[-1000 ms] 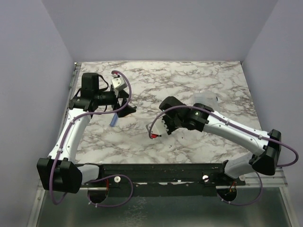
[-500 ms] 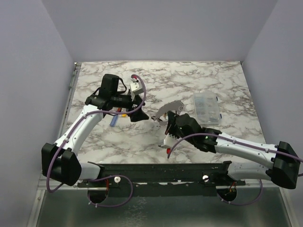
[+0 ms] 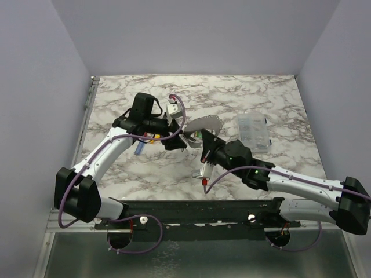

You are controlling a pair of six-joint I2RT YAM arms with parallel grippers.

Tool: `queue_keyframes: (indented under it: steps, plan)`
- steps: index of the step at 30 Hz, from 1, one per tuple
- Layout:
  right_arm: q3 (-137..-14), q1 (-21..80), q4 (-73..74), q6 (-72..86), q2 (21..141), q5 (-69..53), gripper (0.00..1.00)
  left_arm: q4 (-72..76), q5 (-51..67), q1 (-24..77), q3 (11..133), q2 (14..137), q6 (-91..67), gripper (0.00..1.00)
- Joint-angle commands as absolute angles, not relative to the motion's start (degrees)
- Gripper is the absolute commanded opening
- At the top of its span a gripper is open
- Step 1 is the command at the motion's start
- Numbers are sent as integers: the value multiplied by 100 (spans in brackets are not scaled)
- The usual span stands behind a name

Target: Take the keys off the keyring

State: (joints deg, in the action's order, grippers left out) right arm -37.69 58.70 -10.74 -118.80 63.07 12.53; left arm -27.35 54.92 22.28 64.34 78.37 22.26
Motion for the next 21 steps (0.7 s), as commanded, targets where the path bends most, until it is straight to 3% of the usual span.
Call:
queue_keyframes:
  steps: [1,3,6,10,16,21]
  plan:
    - [-3841,5871,-1595,-12867,6387,1369,1,-2637,5647,2503,6153,7746,2163,69]
    - [-3972,5871,-1468,-12600,6430,1538,1,-2652,5724,2531,5956,7507,2230,51]
    - [-4398,5871,-697,-11637,6498,1834,1,-2839,5491,2521,5824,7105,2442,36]
    - [-5413,5789,1500,-9484,6766,1841,1,-3124,5015,2399,5967,7031,2713,32]
    - [-6307,5502,3079,-7628,7005,1048,1,-3075,4975,2199,6131,7017,2658,33]
    - [-6832,5268,3774,-6418,7219,562,1,-2924,5032,1979,6264,6984,2414,56]
